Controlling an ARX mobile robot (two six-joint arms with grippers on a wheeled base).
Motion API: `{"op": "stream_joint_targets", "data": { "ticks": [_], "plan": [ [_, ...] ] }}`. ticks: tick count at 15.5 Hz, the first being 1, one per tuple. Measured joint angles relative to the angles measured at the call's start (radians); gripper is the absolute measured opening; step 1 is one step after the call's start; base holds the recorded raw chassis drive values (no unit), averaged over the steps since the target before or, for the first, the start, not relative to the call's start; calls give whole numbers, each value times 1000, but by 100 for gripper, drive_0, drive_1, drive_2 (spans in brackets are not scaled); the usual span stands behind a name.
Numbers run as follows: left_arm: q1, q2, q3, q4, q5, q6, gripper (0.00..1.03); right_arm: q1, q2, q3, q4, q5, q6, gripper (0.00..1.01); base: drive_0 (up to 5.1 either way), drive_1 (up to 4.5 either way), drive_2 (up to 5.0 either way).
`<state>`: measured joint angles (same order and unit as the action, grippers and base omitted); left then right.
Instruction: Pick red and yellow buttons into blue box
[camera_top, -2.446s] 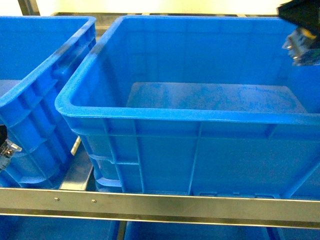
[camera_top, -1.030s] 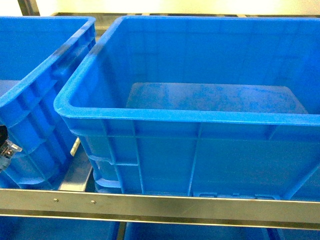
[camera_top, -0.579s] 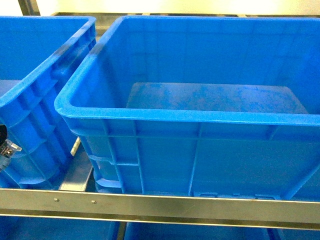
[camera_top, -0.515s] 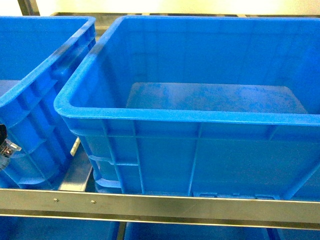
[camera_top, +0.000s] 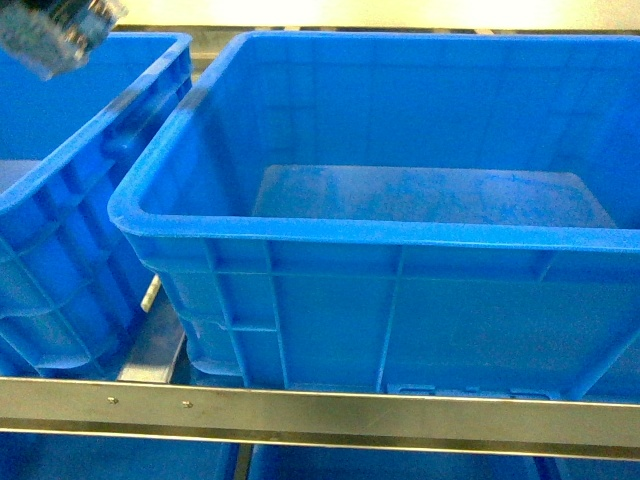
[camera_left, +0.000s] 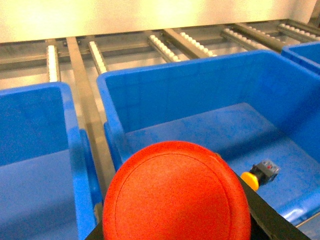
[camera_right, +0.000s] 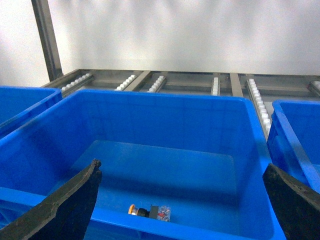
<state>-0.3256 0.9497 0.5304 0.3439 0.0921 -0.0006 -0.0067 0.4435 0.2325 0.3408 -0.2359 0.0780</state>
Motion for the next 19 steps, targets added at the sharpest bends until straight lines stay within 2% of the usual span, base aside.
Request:
{"op": "stream_joint_targets", "data": {
  "ticks": [2, 4, 6, 7, 10, 12, 13, 15, 18, 19],
  "plan": [
    [-8, 56, 58, 2, 10, 1, 33, 0, 0, 0, 0, 0, 0, 98, 0, 0, 0],
    [-25, 206, 192, -42, 54, 13, 33, 0, 0, 0, 0, 0, 0, 98, 0, 0, 0],
    [-35, 373, 315, -85, 75, 67, 33, 0, 0, 0, 0, 0, 0, 98, 0, 0, 0],
    [-39, 453, 377, -117, 72, 108, 33, 0, 0, 0, 0, 0, 0, 98, 0, 0, 0],
    [-53, 640, 562, -267, 94, 192, 33, 0, 0, 0, 0, 0, 0, 98, 0, 0, 0],
    [-70, 698, 653, -389, 135, 217, 33, 0, 0, 0, 0, 0, 0, 98, 0, 0, 0],
    [-86, 715, 682, -440, 150, 230, 33, 0, 0, 0, 0, 0, 0, 98, 0, 0, 0],
    [-117, 741, 686, -463, 143, 277, 33, 0, 0, 0, 0, 0, 0, 98, 0, 0, 0],
    [-132, 751, 640, -411, 111, 323, 33, 0, 0, 0, 0, 0, 0, 98, 0, 0, 0],
    [-130, 751, 636, -402, 109, 323, 44, 0, 0, 0, 0, 0, 0, 98, 0, 0, 0]
  ]
}}
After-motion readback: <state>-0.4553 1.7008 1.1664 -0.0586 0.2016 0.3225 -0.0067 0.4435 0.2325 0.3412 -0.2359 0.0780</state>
